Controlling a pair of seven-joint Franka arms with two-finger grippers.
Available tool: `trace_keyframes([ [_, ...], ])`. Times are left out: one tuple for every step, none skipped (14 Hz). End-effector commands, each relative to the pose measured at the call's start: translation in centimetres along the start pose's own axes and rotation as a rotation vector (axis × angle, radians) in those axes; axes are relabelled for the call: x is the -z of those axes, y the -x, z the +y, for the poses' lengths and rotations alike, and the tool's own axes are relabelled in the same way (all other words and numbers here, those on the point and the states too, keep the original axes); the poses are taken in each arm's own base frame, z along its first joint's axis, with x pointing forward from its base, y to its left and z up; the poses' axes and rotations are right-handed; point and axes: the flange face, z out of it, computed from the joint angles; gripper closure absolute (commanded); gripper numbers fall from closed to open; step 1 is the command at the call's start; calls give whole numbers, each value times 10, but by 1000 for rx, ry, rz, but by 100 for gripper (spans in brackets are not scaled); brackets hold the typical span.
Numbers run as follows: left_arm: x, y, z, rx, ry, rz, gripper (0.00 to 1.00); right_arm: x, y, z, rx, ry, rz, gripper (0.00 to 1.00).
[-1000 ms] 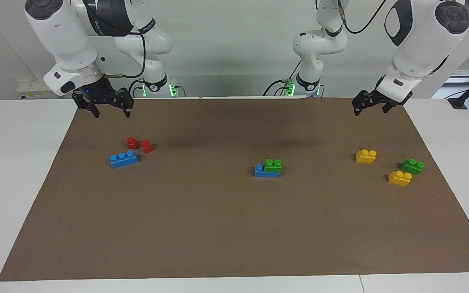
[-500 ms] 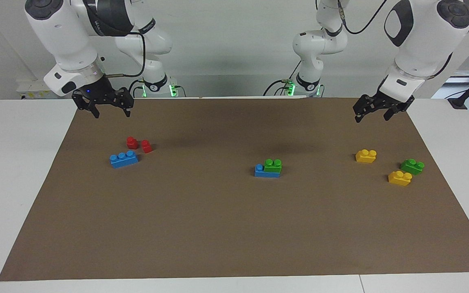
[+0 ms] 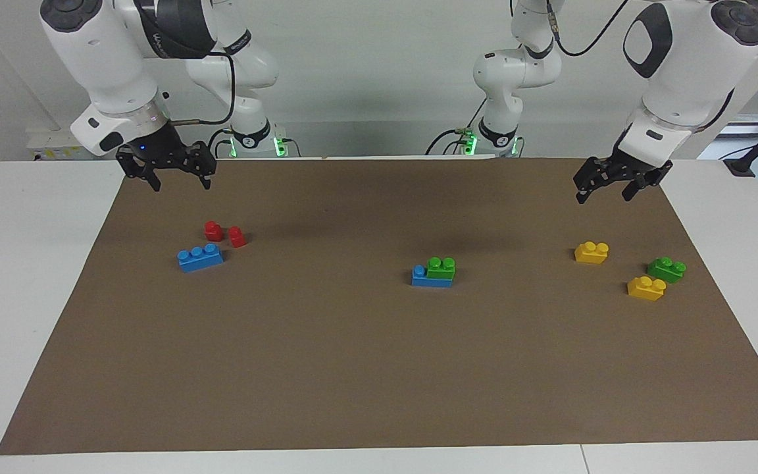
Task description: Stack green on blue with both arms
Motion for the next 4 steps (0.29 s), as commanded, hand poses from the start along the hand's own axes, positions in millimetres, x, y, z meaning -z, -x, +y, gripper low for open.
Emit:
trace_keyframes([
  [2,8,-5,-7,21,17,0,0,1,0,-1,22,-4,0],
  [1,8,-5,-7,21,16,0,0,1,0,-6,20,-4,0],
  [1,8,-5,-7,21,16,0,0,1,0,-6,20,-4,0],
  [1,8,-5,-5,21,16,0,0,2,0,-6,20,-6,0],
])
